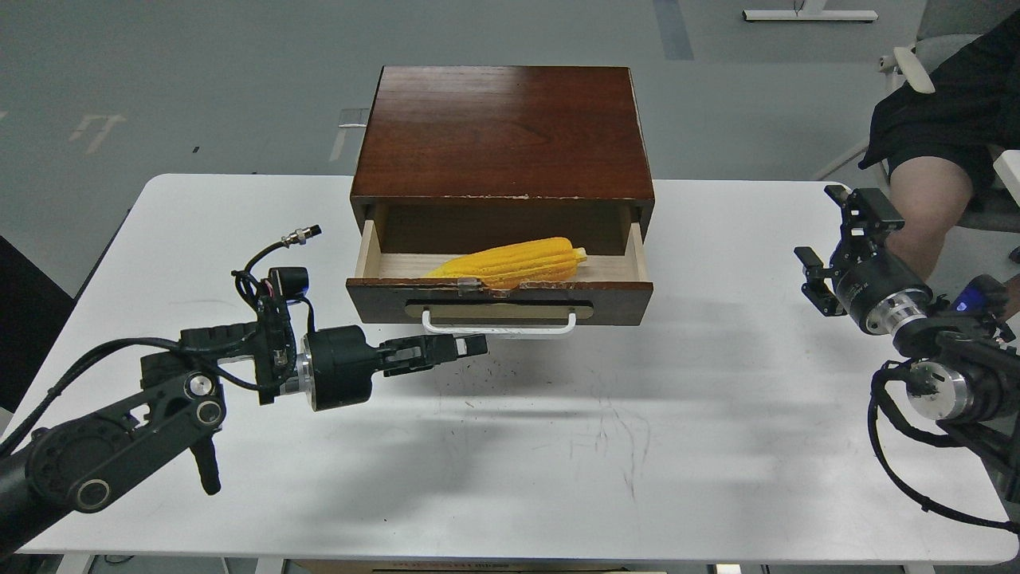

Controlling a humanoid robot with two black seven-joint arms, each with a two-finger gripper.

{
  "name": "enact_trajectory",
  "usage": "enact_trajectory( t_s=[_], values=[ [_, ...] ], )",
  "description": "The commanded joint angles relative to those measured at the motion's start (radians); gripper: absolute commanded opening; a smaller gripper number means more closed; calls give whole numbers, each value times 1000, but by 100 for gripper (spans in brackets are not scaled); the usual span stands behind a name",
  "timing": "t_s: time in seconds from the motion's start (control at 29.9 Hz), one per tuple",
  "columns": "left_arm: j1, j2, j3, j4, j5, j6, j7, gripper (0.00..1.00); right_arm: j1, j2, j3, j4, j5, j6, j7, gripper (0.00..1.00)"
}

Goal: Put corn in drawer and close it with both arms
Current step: 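Push the drawer away from the robot with the left gripper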

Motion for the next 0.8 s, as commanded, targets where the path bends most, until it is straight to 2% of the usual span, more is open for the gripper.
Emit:
enact_trajectory(
  t_s=[0.0,0.77],
  values=[
    [-2,-3,-2,15,-1,0,1,0,-2,0,0,0,0,-2,0,100],
    [-36,-9,-2,107,-1,115,4,0,-14,0,0,0,0,-5,0,100]
  ],
)
